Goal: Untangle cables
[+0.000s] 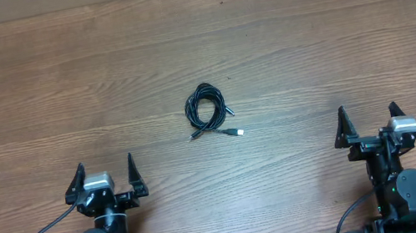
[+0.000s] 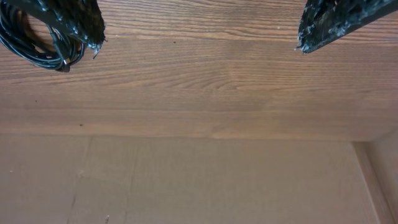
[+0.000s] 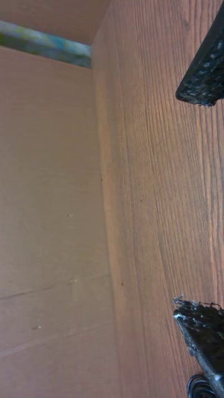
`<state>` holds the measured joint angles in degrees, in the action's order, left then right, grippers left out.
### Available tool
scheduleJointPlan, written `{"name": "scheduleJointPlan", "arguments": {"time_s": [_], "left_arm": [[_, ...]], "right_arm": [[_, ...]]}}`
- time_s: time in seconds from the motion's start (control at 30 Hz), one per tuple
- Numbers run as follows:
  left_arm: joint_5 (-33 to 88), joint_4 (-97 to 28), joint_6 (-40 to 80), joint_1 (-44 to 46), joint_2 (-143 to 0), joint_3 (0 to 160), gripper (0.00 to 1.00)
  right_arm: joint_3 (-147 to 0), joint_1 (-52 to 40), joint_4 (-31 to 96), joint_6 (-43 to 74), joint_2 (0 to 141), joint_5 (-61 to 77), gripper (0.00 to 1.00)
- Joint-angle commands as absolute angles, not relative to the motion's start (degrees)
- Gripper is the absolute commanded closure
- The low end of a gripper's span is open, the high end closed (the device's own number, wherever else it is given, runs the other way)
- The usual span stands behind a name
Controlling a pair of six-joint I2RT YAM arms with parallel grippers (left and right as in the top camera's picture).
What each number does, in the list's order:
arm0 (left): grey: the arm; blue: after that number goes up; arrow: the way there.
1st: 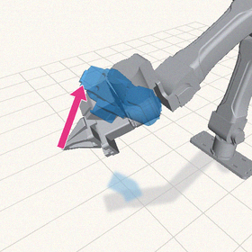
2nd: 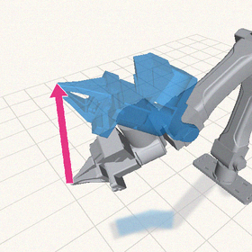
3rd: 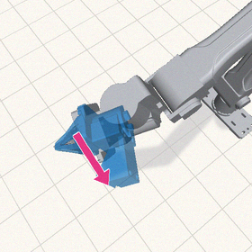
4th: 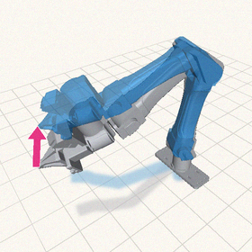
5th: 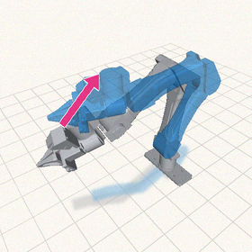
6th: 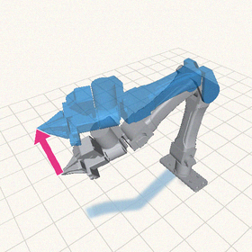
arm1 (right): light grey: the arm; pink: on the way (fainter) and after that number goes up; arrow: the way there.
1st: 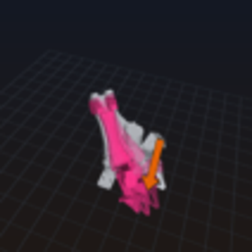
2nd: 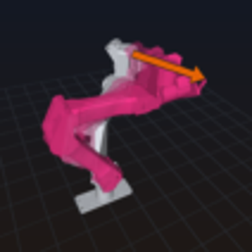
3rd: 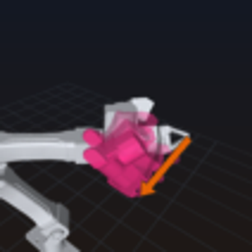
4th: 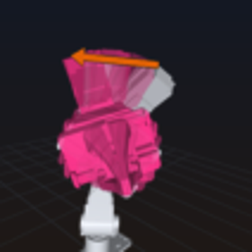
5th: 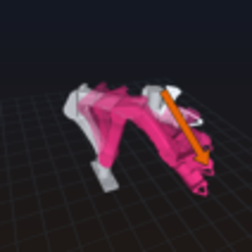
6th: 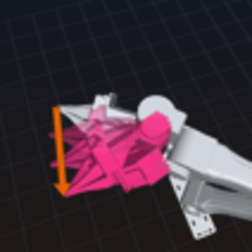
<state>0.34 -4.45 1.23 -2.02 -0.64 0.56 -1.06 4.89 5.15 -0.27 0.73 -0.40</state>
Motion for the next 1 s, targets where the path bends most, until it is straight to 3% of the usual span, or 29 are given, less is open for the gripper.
{"name": "scheduleJointPlan", "arguments": {"time_s": [0.0,0.6,0.73,0.97], "left_arm": [[-0.2,-4.4,0.2,-2.4,-0.3,0.3,0.01],[-1.0,-3.5,-0.2,-2.3,-0.4,0.3,0.01],[5.8,-3.4,0.0,-2.3,-0.4,0.3,0.00],[6.2,-5.8,1.5,-2.3,-0.4,2.8,0.00]], "right_arm": [[-0.4,4.9,4.8,-0.7,0.2,-0.5,0.00],[-0.4,4.9,4.8,-0.7,0.2,-0.5,0.00],[-0.4,4.9,4.8,-0.7,0.2,-0.5,0.00],[-0.4,4.9,4.8,-0.7,0.2,-0.5,0.00]]}}
